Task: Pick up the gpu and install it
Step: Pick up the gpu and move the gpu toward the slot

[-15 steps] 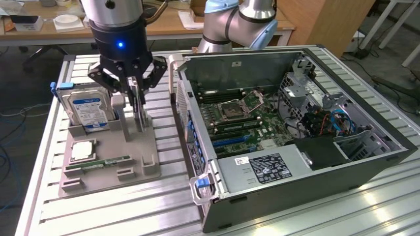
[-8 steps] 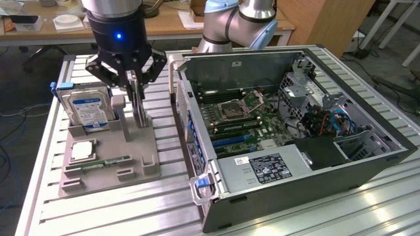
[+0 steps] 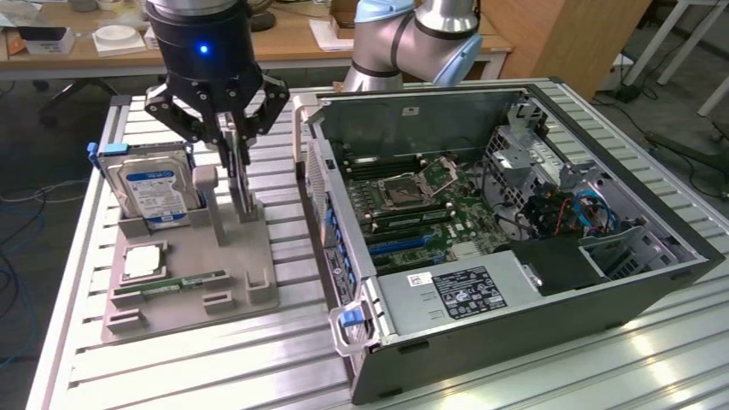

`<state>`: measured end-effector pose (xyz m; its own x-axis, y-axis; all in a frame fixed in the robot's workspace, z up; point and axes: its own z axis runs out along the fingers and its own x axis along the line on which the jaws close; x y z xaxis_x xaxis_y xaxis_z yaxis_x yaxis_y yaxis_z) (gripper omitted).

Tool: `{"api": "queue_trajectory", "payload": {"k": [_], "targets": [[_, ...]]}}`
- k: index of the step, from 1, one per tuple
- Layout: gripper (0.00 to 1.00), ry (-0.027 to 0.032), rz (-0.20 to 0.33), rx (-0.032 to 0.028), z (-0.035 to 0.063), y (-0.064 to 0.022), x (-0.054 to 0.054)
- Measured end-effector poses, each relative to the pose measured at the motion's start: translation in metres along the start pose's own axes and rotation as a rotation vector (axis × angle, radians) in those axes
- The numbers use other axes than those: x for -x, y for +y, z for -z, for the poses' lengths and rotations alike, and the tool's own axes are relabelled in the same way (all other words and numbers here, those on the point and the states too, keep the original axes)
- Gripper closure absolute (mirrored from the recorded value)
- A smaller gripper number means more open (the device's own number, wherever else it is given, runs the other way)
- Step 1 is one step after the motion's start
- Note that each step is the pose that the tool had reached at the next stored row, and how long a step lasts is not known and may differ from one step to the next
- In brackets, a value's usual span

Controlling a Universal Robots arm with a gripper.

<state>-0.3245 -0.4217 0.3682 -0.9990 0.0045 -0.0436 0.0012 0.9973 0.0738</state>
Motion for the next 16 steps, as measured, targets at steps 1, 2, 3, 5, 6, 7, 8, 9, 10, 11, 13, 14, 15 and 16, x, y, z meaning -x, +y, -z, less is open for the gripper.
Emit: {"api": "queue_trajectory", "payload": {"k": [1, 2, 3, 5, 6, 7, 8, 9, 10, 11, 13, 14, 15, 16], "targets": [[0.74, 0.0001, 0.0, 0.0003, 0.0009, 0.0001, 0.0], [0.74, 0.0002, 0.0, 0.0011, 0.002, 0.0001, 0.0], [0.74, 0.0002, 0.0, 0.0025, 0.0032, 0.0002, 0.0], [0.74, 0.0002, 0.0, 0.0043, 0.0044, 0.0003, 0.0], [0.74, 0.0004, 0.0, 0.005, 0.0049, 0.0003, 0.0], [0.74, 0.0007, 0.0, 0.0062, 0.0056, 0.0004, 0.0], [0.74, 0.0011, 0.0, 0.0079, 0.0062, 0.0003, 0.0], [0.74, 0.0013, 0.0, 0.0091, 0.0068, 0.0004, 0.0], [0.74, 0.0015, 0.0, 0.0102, 0.0077, 0.0005, 0.0], [0.74, 0.0016, 0.0, 0.0119, 0.0089, 0.0006, 0.0], [0.74, 0.0016, 0.0, 0.0161, 0.0106, 0.0006, 0.0], [0.74, 0.0018, 0.0, 0.0174, 0.0113, 0.0007, 0.0], [0.74, 0.0019, 0.0, 0.0181, 0.0119, 0.0008, 0.0], [0.74, 0.002, 0.0, 0.0196, 0.0125, 0.0008, 0.001]]}}
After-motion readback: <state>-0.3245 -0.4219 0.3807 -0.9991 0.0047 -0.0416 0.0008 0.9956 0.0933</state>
